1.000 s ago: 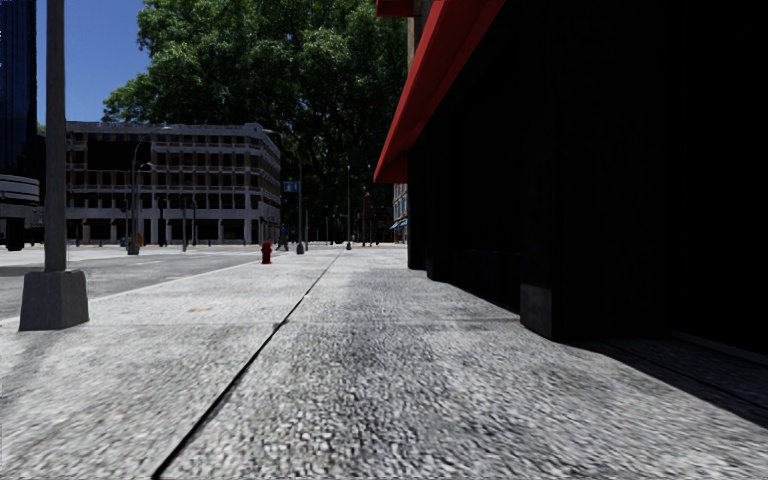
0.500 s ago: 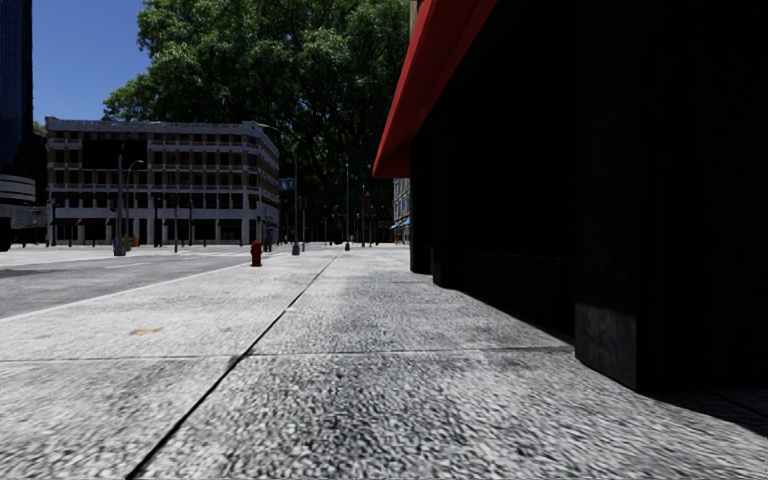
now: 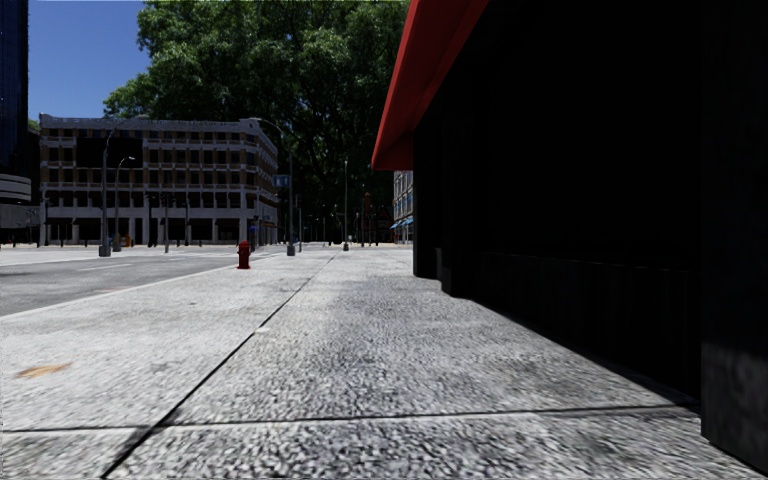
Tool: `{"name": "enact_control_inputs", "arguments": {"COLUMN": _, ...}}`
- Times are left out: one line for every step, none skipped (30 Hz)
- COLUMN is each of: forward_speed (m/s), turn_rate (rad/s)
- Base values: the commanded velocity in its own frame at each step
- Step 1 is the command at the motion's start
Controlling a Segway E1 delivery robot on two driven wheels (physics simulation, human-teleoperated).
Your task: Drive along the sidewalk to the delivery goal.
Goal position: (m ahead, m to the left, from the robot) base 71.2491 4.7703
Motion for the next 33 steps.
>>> {"name": "enact_control_inputs", "arguments": {"forward_speed": 2.0, "turn_rate": 0.0}}
{"name": "enact_control_inputs", "arguments": {"forward_speed": 2.0, "turn_rate": 0.0}}
{"name": "enact_control_inputs", "arguments": {"forward_speed": 1.99, "turn_rate": 0.0}}
{"name": "enact_control_inputs", "arguments": {"forward_speed": 1.98, "turn_rate": 0.0}}
{"name": "enact_control_inputs", "arguments": {"forward_speed": 1.98, "turn_rate": 0.0}}
{"name": "enact_control_inputs", "arguments": {"forward_speed": 1.98, "turn_rate": 0.0}}
{"name": "enact_control_inputs", "arguments": {"forward_speed": 2.0, "turn_rate": 0.0}}
{"name": "enact_control_inputs", "arguments": {"forward_speed": 2.0, "turn_rate": 0.0}}
{"name": "enact_control_inputs", "arguments": {"forward_speed": 2.0, "turn_rate": 0.0}}
{"name": "enact_control_inputs", "arguments": {"forward_speed": 2.0, "turn_rate": 0.0}}
{"name": "enact_control_inputs", "arguments": {"forward_speed": 2.0, "turn_rate": 0.0}}
{"name": "enact_control_inputs", "arguments": {"forward_speed": 2.0, "turn_rate": 0.0}}
{"name": "enact_control_inputs", "arguments": {"forward_speed": 2.0, "turn_rate": 0.0}}
{"name": "enact_control_inputs", "arguments": {"forward_speed": 2.0, "turn_rate": 0.0}}
{"name": "enact_control_inputs", "arguments": {"forward_speed": 2.0, "turn_rate": 0.0}}
{"name": "enact_control_inputs", "arguments": {"forward_speed": 2.0, "turn_rate": 0.0}}
{"name": "enact_control_inputs", "arguments": {"forward_speed": 2.0, "turn_rate": 0.0}}
{"name": "enact_control_inputs", "arguments": {"forward_speed": 2.0, "turn_rate": 0.0}}
{"name": "enact_control_inputs", "arguments": {"forward_speed": 2.0, "turn_rate": 0.0}}
{"name": "enact_control_inputs", "arguments": {"forward_speed": 2.0, "turn_rate": 0.0}}
{"name": "enact_control_inputs", "arguments": {"forward_speed": 2.0, "turn_rate": 0.0}}
{"name": "enact_control_inputs", "arguments": {"forward_speed": 2.0, "turn_rate": 0.0}}
{"name": "enact_control_inputs", "arguments": {"forward_speed": 2.0, "turn_rate": 0.0}}
{"name": "enact_control_inputs", "arguments": {"forward_speed": 2.0, "turn_rate": 0.0}}
{"name": "enact_control_inputs", "arguments": {"forward_speed": 2.0, "turn_rate": 0.0}}
{"name": "enact_control_inputs", "arguments": {"forward_speed": 2.0, "turn_rate": 0.0}}
{"name": "enact_control_inputs", "arguments": {"forward_speed": 2.0, "turn_rate": 0.0}}
{"name": "enact_control_inputs", "arguments": {"forward_speed": 2.0, "turn_rate": 0.0}}
{"name": "enact_control_inputs", "arguments": {"forward_speed": 2.0, "turn_rate": 0.0}}
{"name": "enact_control_inputs", "arguments": {"forward_speed": 2.0, "turn_rate": 0.0}}
{"name": "enact_control_inputs", "arguments": {"forward_speed": 2.0, "turn_rate": 0.0}}
{"name": "enact_control_inputs", "arguments": {"forward_speed": 2.0, "turn_rate": 0.0}}
{"name": "enact_control_inputs", "arguments": {"forward_speed": 2.0, "turn_rate": 0.0}}
